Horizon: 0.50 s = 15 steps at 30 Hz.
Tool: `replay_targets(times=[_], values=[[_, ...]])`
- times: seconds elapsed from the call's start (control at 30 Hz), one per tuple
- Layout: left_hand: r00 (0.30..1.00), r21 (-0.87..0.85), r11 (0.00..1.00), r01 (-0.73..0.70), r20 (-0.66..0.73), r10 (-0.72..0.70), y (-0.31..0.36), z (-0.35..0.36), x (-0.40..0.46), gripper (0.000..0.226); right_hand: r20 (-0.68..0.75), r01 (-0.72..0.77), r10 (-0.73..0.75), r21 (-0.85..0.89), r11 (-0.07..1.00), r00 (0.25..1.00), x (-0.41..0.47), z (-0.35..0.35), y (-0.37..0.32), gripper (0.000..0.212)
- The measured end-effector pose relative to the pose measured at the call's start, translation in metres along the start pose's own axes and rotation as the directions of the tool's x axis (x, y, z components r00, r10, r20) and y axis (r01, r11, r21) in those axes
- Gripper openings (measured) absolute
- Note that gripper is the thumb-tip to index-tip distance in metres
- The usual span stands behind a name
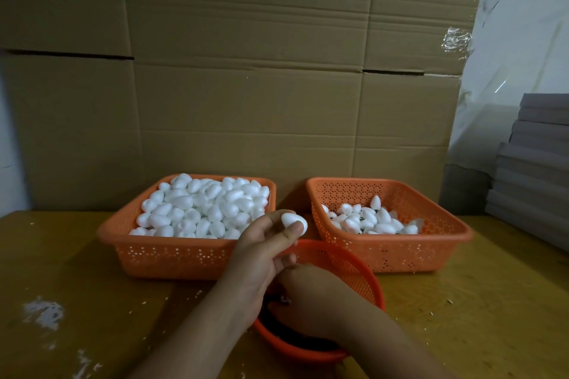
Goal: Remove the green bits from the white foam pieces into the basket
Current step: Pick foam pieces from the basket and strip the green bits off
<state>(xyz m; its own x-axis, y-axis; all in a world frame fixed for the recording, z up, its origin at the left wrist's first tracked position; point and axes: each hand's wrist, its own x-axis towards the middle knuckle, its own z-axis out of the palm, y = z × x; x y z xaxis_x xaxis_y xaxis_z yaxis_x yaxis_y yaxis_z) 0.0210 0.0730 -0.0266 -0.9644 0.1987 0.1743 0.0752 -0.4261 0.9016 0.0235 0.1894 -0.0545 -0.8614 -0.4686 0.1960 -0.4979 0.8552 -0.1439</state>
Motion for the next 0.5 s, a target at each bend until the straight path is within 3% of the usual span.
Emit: replay_targets(times=[0.27, 0.5], values=[[0.986, 0.174, 0.971, -0.166, 0.02, 0.165, 0.0028, 0.005, -0.004, 0.017, 0.026, 0.009, -0.009, -0.012, 1.0, 1.0, -0.0013, -0.0049, 0.0001, 0.038], [0.957, 0.314, 0.904, -0.289, 0.081, 0.278, 0.0073, 0.0074, -0.0049, 0.033, 0.058, 0.0, 0.0, -0.009, 1.0, 0.998, -0.0008, -0.0056, 0.0015, 0.036]])
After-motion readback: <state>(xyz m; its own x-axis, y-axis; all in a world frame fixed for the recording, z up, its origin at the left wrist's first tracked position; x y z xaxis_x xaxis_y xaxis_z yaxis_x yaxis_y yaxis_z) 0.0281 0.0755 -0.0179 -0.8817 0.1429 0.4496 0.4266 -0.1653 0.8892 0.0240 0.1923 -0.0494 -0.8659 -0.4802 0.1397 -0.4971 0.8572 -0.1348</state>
